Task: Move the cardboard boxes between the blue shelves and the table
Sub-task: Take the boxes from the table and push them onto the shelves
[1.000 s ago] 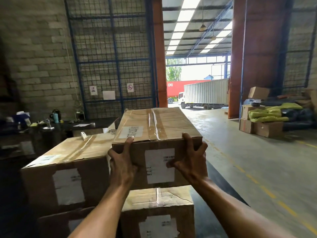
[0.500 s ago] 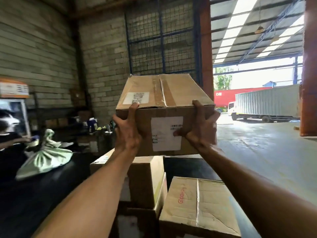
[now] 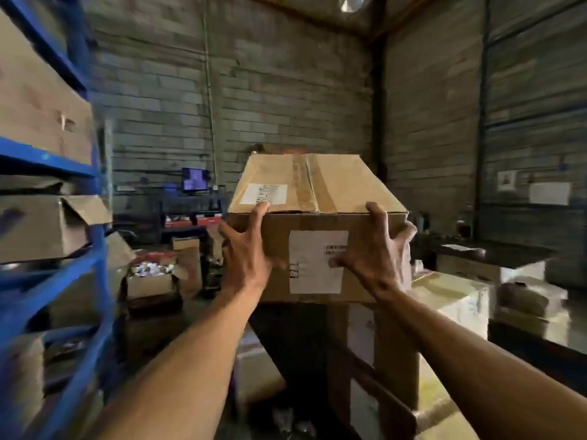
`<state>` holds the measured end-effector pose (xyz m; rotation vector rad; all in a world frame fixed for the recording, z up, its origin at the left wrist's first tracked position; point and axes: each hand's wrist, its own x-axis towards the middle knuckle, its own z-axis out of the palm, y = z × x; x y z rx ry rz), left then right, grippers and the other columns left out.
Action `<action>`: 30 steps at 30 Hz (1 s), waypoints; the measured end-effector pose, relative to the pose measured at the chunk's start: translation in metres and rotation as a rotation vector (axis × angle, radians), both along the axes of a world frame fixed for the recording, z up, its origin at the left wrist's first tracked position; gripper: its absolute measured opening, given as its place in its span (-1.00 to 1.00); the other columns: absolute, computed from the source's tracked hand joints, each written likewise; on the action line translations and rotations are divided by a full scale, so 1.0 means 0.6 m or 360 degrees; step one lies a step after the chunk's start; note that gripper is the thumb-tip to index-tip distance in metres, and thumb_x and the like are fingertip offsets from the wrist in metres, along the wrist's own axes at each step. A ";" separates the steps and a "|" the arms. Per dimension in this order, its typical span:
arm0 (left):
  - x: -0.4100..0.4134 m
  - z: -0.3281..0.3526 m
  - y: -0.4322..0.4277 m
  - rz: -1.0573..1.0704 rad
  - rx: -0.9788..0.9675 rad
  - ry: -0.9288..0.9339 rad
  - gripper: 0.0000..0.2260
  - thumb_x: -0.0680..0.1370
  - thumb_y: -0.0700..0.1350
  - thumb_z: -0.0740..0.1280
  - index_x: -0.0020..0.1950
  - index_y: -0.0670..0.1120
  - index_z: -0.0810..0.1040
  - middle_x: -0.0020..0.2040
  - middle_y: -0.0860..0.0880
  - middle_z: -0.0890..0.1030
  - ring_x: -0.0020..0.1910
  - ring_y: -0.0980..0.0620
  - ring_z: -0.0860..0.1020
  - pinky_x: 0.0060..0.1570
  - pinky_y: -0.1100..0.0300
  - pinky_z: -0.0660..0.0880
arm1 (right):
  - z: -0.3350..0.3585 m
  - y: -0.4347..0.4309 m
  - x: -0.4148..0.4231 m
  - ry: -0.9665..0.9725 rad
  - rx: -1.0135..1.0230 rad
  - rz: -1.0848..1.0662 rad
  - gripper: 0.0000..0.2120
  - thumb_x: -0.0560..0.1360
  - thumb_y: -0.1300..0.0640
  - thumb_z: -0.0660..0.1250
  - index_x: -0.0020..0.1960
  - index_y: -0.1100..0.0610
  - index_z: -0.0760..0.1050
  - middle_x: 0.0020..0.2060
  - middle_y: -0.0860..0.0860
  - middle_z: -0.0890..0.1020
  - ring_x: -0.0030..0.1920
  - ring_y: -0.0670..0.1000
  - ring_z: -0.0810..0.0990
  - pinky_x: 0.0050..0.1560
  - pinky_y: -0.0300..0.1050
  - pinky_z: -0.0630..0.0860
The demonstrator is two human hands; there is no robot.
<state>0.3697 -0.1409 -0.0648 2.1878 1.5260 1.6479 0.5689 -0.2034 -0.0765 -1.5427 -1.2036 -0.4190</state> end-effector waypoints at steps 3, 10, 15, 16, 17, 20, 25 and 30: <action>-0.070 -0.013 -0.060 0.0331 -0.0125 0.0087 0.00 0.23 -0.09 0.65 0.42 0.34 0.07 0.30 -0.26 0.24 0.14 -0.32 0.47 0.01 -0.13 0.49 | -0.020 -0.002 -0.063 0.0045 -0.0079 0.0242 0.02 0.20 -0.11 0.65 0.38 -0.36 0.02 0.30 0.11 0.15 0.23 0.30 0.38 0.12 0.19 0.53; -0.209 -0.032 -0.220 0.0795 -0.0245 0.0134 0.04 0.19 -0.03 0.65 0.46 0.33 0.06 0.24 -0.24 0.25 0.08 -0.27 0.47 0.02 -0.06 0.48 | -0.037 -0.075 -0.202 0.0042 -0.0186 0.0704 0.06 0.14 -0.10 0.68 0.39 -0.33 0.04 0.30 0.11 0.15 0.27 0.29 0.36 0.16 0.21 0.53; -0.281 -0.043 -0.350 0.1005 -0.0265 0.0096 0.05 0.23 -0.06 0.64 0.45 0.36 0.01 0.26 -0.21 0.23 0.12 -0.24 0.45 0.01 -0.04 0.50 | -0.048 -0.146 -0.286 0.0008 -0.0180 0.0939 0.10 0.10 -0.16 0.68 0.40 -0.34 0.03 0.35 0.08 0.13 0.27 0.31 0.38 0.13 0.25 0.57; -0.289 -0.044 -0.371 0.1020 -0.0283 0.0089 0.03 0.23 -0.07 0.64 0.44 0.37 0.02 0.24 -0.20 0.23 0.09 -0.23 0.47 -0.03 -0.03 0.51 | -0.052 -0.156 -0.296 0.0021 -0.0196 0.0967 0.11 0.09 -0.16 0.69 0.40 -0.34 0.03 0.35 0.08 0.13 0.26 0.31 0.39 0.12 0.25 0.57; -0.307 -0.043 -0.400 0.1078 -0.0315 0.0075 0.02 0.24 -0.07 0.64 0.42 0.38 0.02 0.22 -0.19 0.24 0.07 -0.23 0.48 -0.06 -0.02 0.51 | -0.049 -0.172 -0.317 0.0030 -0.0218 0.1033 0.11 0.08 -0.16 0.69 0.39 -0.34 0.04 0.33 0.09 0.14 0.24 0.32 0.40 0.11 0.25 0.57; -0.353 -0.037 -0.474 0.1244 -0.0377 0.0037 0.02 0.24 -0.08 0.64 0.40 0.40 0.02 0.22 -0.18 0.24 0.10 -0.27 0.49 -0.06 -0.05 0.51 | -0.049 -0.213 -0.379 0.0041 -0.0263 0.1223 0.11 0.04 -0.16 0.69 0.39 -0.36 0.07 0.28 0.11 0.18 0.18 0.35 0.44 0.11 0.25 0.56; -0.426 -0.023 -0.557 0.1474 -0.0379 0.0050 0.02 0.26 -0.06 0.63 0.43 0.40 0.01 0.20 -0.16 0.23 -0.06 -0.07 0.39 -0.11 0.09 0.43 | -0.039 -0.252 -0.475 0.0044 -0.0253 0.1478 0.10 0.06 -0.12 0.70 0.39 -0.33 0.08 0.29 0.11 0.18 0.22 0.31 0.40 0.13 0.20 0.54; -0.494 -0.019 -0.582 0.1739 -0.0337 0.0006 0.05 0.21 -0.03 0.65 0.38 0.43 -0.02 0.17 -0.15 0.22 0.08 -0.24 0.49 0.03 -0.04 0.51 | -0.031 -0.243 -0.568 0.0028 -0.0207 0.1718 0.10 0.07 -0.13 0.69 0.38 -0.34 0.07 0.29 0.09 0.16 0.24 0.32 0.39 0.17 0.26 0.51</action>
